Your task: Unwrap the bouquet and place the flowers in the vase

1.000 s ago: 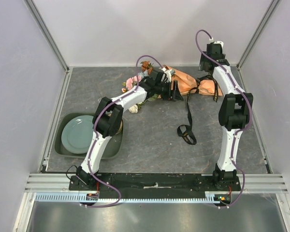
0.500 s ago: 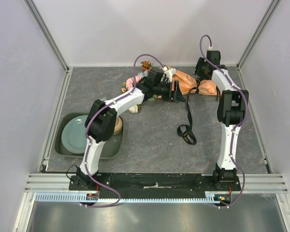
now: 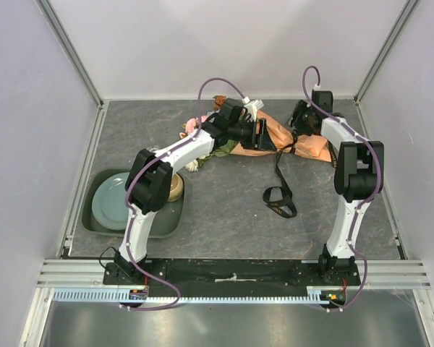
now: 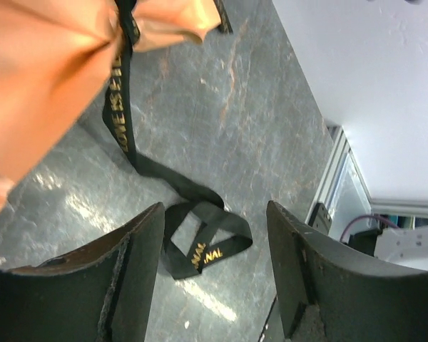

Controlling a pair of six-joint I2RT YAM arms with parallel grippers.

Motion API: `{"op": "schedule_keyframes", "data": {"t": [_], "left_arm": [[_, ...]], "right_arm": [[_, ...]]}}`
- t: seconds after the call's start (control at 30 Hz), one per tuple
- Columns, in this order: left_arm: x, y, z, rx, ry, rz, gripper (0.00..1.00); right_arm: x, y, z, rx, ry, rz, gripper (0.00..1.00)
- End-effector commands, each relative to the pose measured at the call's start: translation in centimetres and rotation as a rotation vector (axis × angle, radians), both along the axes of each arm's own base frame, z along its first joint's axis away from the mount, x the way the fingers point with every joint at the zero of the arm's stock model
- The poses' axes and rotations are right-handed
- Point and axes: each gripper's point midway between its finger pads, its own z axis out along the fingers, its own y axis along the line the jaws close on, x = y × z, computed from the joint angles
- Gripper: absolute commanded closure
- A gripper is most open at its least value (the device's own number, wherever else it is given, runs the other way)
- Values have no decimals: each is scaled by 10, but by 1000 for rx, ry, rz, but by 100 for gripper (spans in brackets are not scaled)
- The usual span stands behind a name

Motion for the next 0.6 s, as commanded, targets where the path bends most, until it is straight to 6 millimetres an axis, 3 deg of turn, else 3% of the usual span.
{"op": "schedule_keyframes", "data": {"t": [0.0,0.07,0.1,0.13,0.17,0.2,0.23,0.27,0.3,0.33,0.37,0.43,0.57], "left_arm": [[34,-4,-4,3,-59,10,36],[47,-6,-3,-12,-56,22,37],[55,-4,-14,-2,-43,36,37],[59,-6,-18,-1,-42,43,37],[66,-8,-14,-13,-50,49,37],[72,-7,-17,-14,-44,57,38],[76,-7,-37,7,-12,61,38],[83,-11,-28,-10,-19,67,38],[84,-11,-34,-6,1,66,38],[88,-13,-39,-13,21,71,38],[89,-14,-42,-19,34,67,38],[92,-15,-50,-19,57,76,38],[97,-10,-66,1,86,109,39]], "right_arm": [[-2,-22,71,-104,-125,-68,36],[-14,-25,82,-105,-133,-99,35],[-29,-24,67,-94,-95,-107,36],[-35,-21,65,-61,-93,-134,38],[-38,-20,79,-49,-145,-144,40],[-53,-16,61,-50,-110,-146,44],[-58,-14,62,-52,-120,-152,46],[-60,-14,66,-68,-140,-160,52],[-65,-13,59,-99,-130,-161,55],[-66,-14,54,-125,-122,-150,59],[-66,-14,43,-137,-97,-141,71],[-64,-13,34,-158,-79,-108,79],[-58,-19,19,-255,-66,-35,82]]}}
